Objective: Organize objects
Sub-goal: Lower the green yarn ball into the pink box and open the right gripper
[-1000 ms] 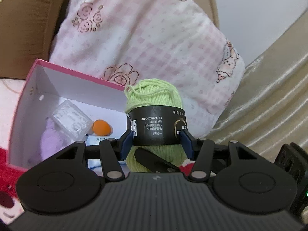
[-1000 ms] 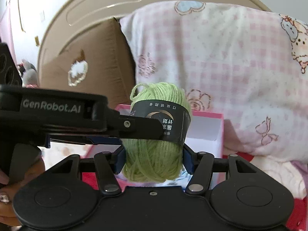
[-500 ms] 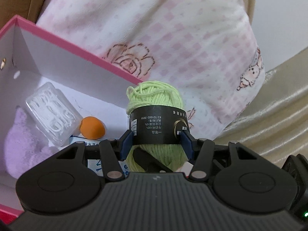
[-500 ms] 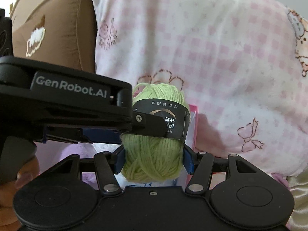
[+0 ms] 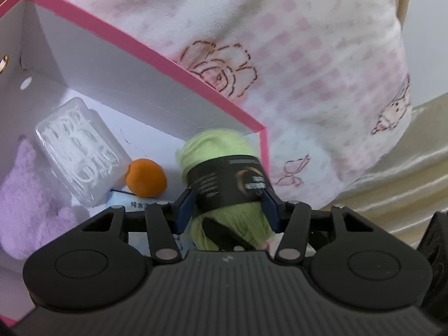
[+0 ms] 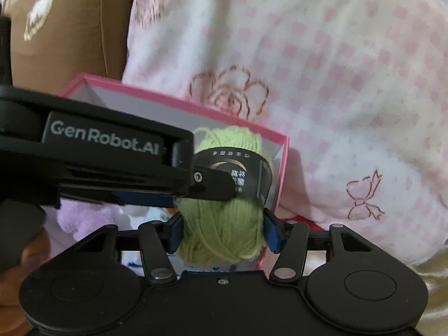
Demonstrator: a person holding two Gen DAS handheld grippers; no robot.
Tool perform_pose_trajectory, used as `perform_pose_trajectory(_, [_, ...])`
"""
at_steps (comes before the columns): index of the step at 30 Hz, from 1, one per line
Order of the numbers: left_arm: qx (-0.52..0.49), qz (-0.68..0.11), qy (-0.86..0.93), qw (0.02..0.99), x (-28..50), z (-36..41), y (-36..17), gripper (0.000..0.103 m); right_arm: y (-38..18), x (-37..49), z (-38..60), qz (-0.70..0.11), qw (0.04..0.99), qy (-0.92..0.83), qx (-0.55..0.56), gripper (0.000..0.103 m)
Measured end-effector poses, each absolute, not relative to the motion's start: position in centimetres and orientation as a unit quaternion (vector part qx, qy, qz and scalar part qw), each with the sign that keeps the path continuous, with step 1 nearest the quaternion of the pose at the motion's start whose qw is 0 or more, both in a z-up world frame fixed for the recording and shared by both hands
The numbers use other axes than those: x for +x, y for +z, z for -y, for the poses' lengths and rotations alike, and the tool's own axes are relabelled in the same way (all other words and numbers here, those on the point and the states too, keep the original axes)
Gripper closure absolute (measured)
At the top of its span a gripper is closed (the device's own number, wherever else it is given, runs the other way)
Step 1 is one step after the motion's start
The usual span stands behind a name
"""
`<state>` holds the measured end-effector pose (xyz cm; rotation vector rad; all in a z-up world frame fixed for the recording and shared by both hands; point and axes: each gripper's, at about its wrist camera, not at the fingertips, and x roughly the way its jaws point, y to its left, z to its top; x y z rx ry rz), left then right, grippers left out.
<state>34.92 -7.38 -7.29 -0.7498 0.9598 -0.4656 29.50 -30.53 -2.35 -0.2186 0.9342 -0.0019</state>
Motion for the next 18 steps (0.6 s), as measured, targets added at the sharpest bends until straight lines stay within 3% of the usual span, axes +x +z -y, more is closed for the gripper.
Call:
perform_pose_trajectory(6, [-0.363, -0.454, -0.220, 0.783, 36.2, 6.5, -8.5, 0.063, -2.9, 30.2, 29.4, -0.473, 0.868, 0.015, -0.152, 0.042])
perform_pose_trajectory(18, [-0.338, -0.469, -0.219, 0.786, 36.2, 6.2, -8.6, 0.065, -5.1, 30.0, 28.3, -0.445, 0.874, -0.010, -0.198, 0.043])
